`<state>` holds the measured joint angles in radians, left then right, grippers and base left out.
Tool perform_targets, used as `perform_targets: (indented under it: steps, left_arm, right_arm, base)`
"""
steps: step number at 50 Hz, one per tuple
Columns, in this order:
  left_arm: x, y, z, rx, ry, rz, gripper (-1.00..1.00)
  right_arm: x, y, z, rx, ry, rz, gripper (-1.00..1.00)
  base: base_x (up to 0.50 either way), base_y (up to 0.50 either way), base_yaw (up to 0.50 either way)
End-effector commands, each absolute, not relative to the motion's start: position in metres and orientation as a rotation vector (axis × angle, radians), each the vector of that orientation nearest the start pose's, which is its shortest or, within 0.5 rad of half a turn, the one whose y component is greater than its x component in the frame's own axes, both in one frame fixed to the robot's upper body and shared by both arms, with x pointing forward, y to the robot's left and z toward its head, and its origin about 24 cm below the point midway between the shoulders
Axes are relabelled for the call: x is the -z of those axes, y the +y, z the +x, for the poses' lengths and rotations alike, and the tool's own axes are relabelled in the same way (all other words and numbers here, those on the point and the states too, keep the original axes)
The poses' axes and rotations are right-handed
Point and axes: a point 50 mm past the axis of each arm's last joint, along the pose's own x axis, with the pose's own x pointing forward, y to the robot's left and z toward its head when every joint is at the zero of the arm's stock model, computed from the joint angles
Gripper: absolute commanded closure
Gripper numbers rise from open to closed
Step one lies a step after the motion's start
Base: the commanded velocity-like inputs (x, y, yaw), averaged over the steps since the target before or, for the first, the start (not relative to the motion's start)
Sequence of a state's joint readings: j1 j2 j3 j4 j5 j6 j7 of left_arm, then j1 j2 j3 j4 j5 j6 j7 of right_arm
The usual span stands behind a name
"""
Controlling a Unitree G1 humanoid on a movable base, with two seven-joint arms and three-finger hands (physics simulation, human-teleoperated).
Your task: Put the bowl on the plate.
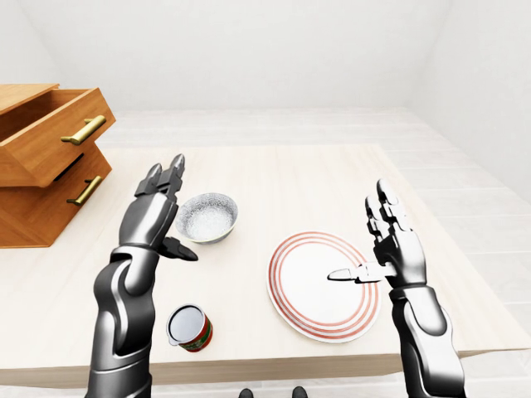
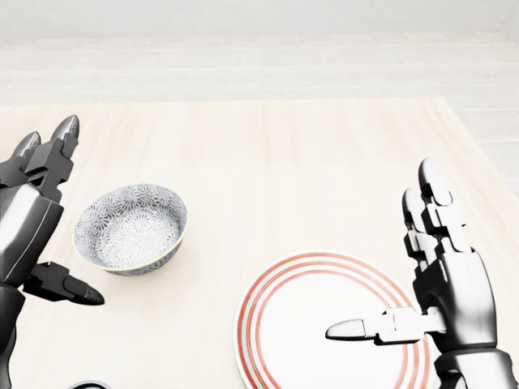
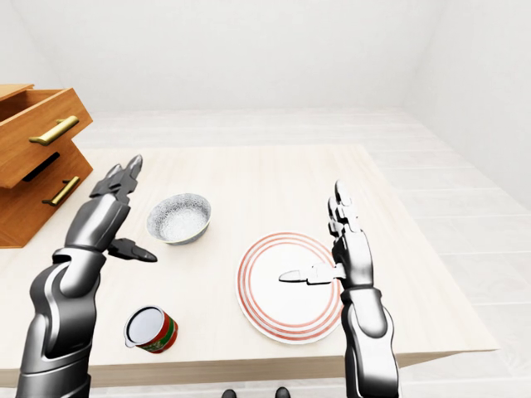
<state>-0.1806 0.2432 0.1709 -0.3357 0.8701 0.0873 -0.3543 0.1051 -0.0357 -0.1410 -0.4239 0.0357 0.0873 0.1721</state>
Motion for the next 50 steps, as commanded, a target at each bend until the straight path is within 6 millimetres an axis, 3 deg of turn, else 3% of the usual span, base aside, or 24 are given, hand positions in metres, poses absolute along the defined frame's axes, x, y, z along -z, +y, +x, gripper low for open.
perform_targets:
  steps: [1, 16, 30, 50]
  left_arm:
    - [-0.15, 0.207, 0.271, -0.058, -0.11, 1.201, -1.0]
    - [-0.147, 0.203, 0.287, -0.031, -0.061, 1.27, -1.0]
    - [-0.135, 0.202, 0.326, -0.015, 0.013, 1.329, -1.0]
    - [-0.119, 0.182, 0.345, 0.006, 0.016, 1.386, -1.0]
  right_arm:
    - [-0.113, -0.182, 0.221, -0.019, -0.252, -0.064, -1.0]
    - [-0.117, -0.183, 0.219, -0.02, -0.267, -0.075, -1.0]
    - [-0.11, -0.186, 0.225, -0.013, -0.238, -0.073, -1.0]
    - [-0.104, -0.19, 0.228, -0.009, -0.211, -0.061, -1.0]
  base:
    - [0.0, 0.0, 0.0]
    - [0.0, 0.0, 0.0]
    - [0.0, 0.0, 0.0]
    - [0.0, 0.0, 0.0]
